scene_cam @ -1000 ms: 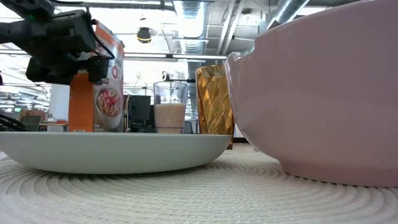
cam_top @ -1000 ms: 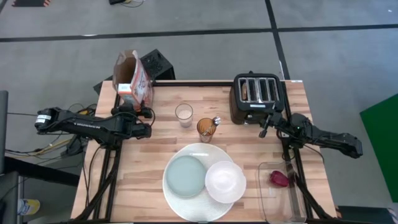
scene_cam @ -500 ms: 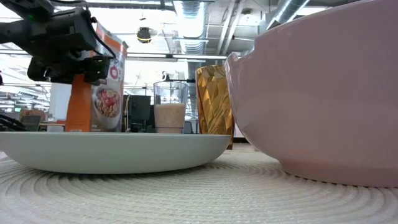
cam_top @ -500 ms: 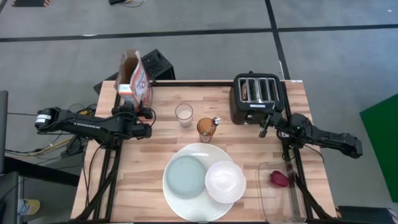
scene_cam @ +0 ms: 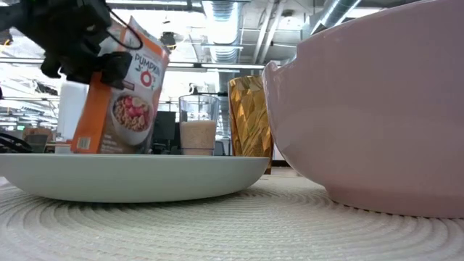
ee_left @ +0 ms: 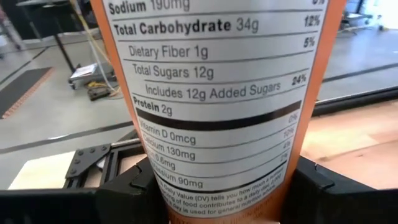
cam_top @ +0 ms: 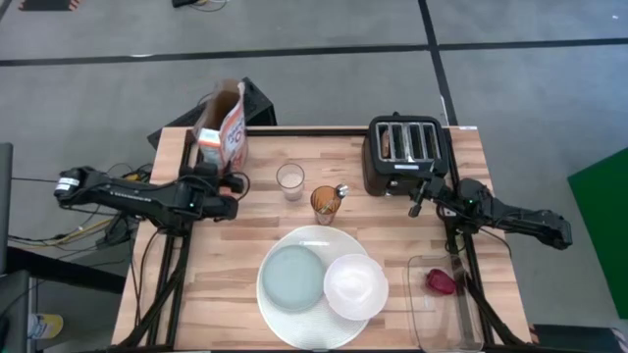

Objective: Arrange a breakfast setting
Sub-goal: Pour the cereal from the cereal box into the white bowl

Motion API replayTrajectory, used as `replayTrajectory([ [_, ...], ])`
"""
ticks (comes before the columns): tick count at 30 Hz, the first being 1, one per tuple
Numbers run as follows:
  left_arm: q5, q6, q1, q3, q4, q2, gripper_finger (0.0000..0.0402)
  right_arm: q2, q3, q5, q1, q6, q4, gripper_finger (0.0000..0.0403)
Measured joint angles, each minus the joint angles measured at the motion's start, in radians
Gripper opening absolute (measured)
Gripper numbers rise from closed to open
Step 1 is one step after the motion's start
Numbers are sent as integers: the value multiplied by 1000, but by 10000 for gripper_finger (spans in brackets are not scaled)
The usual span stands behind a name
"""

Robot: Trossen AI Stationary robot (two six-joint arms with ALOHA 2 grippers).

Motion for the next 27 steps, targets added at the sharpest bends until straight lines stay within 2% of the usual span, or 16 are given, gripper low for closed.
replayTrajectory([
  [4, 11, 81, -5, 14, 1, -64, 196, 0, 0, 0, 0, 0, 0, 151],
  [9, 68, 109, -5, 14, -9, -129, 196, 0, 0, 0, 0, 0, 0, 151],
  [18, 65, 147, -4, 14, -8, -201, 195, 0, 0, 0, 0, 0, 0, 151],
  [27, 88, 162, -6, 14, -8, -205, 155, 0, 0, 0, 0, 0, 0, 150],
])
